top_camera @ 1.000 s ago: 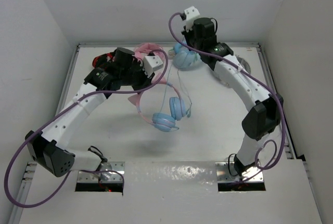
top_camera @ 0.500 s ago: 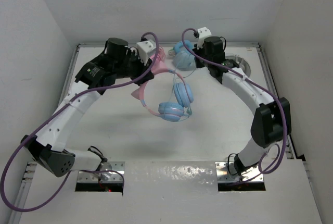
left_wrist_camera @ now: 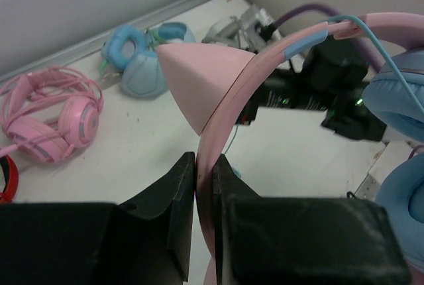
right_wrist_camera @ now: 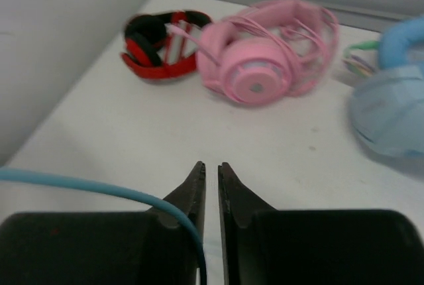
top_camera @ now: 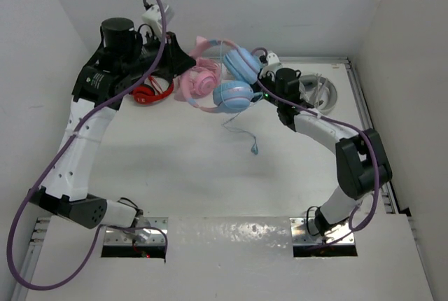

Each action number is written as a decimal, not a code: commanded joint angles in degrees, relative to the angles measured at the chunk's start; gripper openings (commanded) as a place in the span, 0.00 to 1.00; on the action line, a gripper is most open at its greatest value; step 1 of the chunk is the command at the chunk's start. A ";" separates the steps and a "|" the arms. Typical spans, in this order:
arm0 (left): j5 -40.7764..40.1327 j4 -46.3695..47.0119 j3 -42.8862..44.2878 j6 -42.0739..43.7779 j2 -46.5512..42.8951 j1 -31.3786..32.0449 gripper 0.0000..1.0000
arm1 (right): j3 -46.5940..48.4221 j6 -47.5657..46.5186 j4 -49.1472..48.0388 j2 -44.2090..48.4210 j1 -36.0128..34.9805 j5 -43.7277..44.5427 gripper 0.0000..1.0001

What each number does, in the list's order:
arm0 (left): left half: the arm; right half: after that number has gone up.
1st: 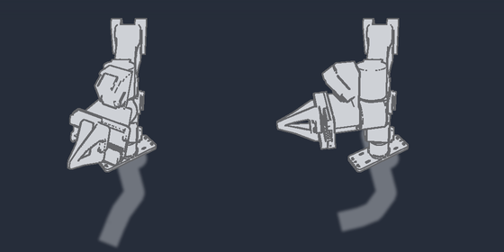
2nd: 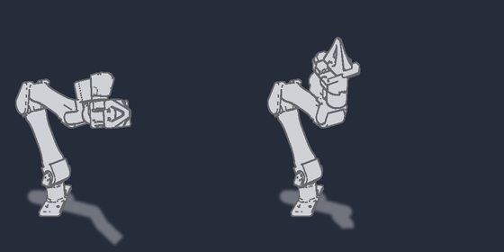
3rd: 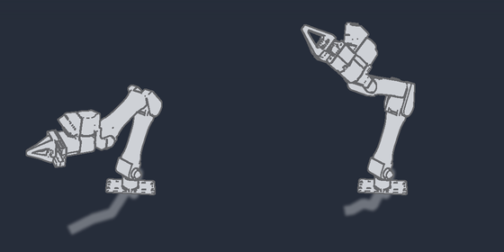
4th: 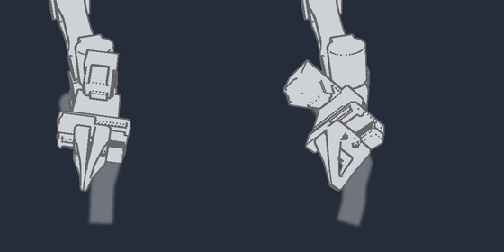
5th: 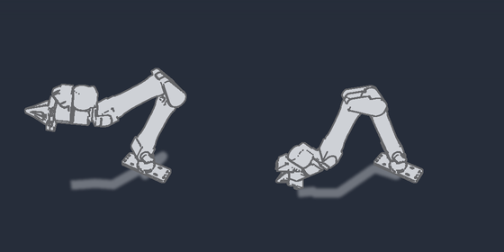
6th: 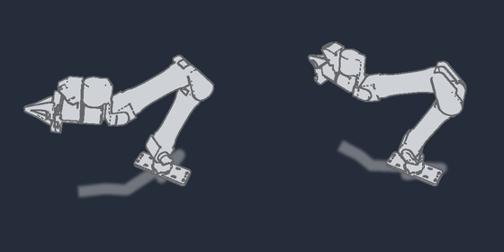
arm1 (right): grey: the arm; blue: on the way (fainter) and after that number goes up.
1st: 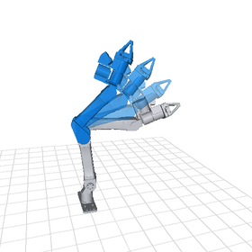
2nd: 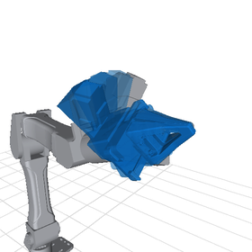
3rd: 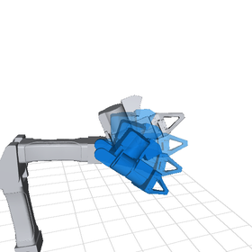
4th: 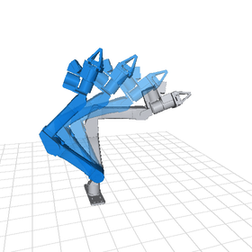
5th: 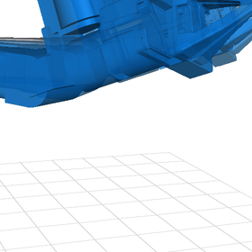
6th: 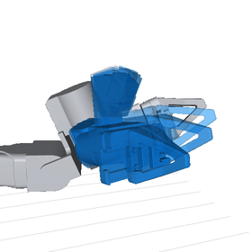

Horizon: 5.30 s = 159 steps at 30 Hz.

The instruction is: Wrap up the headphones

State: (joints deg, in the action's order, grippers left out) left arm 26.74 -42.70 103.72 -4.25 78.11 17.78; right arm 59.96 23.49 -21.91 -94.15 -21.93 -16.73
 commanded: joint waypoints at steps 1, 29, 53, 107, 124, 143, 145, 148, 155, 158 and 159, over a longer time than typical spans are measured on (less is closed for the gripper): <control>-1.25 5.43 7.63 -7.00 1.34 0.06 0.00 | -0.29 10.95 -20.52 -3.93 -1.53 -7.35 0.14; -8.18 1.30 18.54 -15.79 3.19 -1.34 0.00 | 2.18 10.71 -25.73 -23.46 -14.10 14.62 0.00; -39.71 22.56 13.00 -8.25 18.74 -21.12 0.00 | -12.07 -15.75 5.55 -3.24 -41.07 24.63 0.00; -27.01 19.58 22.75 -9.36 32.37 -27.54 0.00 | -8.29 -24.37 24.20 9.69 -51.98 19.82 0.00; -32.63 20.64 24.07 -5.79 37.29 -27.19 0.00 | -7.15 -19.61 24.10 12.75 -52.86 16.10 0.00; -35.69 30.65 -23.73 42.20 9.44 -4.43 0.00 | 18.77 -39.66 23.33 17.25 -26.00 41.69 0.00; -36.84 31.53 -28.12 43.62 8.21 -1.62 0.00 | 22.55 -38.69 23.23 15.85 -23.52 40.99 0.00; -37.38 32.50 -31.03 43.98 8.55 0.85 0.00 | 29.05 -38.07 25.16 14.35 -20.43 38.45 0.00; -27.39 26.29 -20.88 30.39 14.35 -0.10 0.00 | 34.88 -37.03 30.61 13.19 -20.17 33.78 0.00; -17.48 20.65 -14.27 22.39 17.86 -4.57 0.00 | 26.46 -36.49 28.51 17.57 -20.17 33.08 0.00; -14.55 19.77 -10.60 20.70 19.00 -5.99 0.00 | 20.95 -36.23 27.72 18.81 -20.17 33.17 0.00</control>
State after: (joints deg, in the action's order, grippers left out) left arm 0.60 -23.55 83.83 27.33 97.67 16.25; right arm 88.86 -14.04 6.28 -78.87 -41.93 17.93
